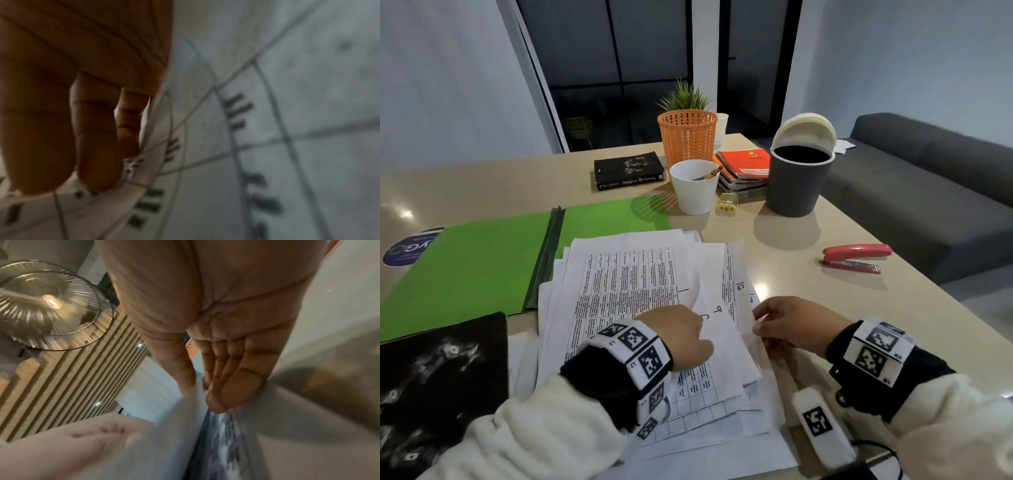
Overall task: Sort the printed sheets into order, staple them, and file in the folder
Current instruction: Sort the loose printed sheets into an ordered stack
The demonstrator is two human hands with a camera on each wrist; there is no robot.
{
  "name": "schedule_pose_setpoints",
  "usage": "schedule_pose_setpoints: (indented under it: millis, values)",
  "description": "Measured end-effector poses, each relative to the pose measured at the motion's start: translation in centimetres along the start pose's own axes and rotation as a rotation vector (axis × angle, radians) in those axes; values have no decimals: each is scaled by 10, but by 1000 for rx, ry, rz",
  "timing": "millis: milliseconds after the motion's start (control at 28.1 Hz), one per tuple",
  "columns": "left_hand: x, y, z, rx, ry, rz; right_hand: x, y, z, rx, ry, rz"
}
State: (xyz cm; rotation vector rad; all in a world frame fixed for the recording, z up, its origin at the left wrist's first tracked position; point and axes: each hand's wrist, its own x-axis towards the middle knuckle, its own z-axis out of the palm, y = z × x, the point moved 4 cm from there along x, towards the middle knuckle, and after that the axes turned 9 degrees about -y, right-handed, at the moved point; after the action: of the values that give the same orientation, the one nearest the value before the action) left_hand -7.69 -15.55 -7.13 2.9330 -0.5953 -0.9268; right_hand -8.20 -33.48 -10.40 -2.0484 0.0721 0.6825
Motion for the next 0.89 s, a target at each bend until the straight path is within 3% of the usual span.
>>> schedule_pose_setpoints:
  millis: [178, 392, 570, 748, 891]
  values:
    - [0, 5, 1, 43, 26, -81, 1, -16, 9, -24, -78, -78]
    - [-1, 11, 3, -19, 97, -112, 2, -28, 16, 195, -139, -144]
    - [-9, 13, -2, -69, 98, -59, -5, -29, 19, 333, -173, -171]
    - [-10, 16, -2, -72, 141, -62, -5, -28, 22, 264, -152, -209]
    - [-7, 11, -2, -87, 136, -60, -7, -28, 22, 79, -65, -231]
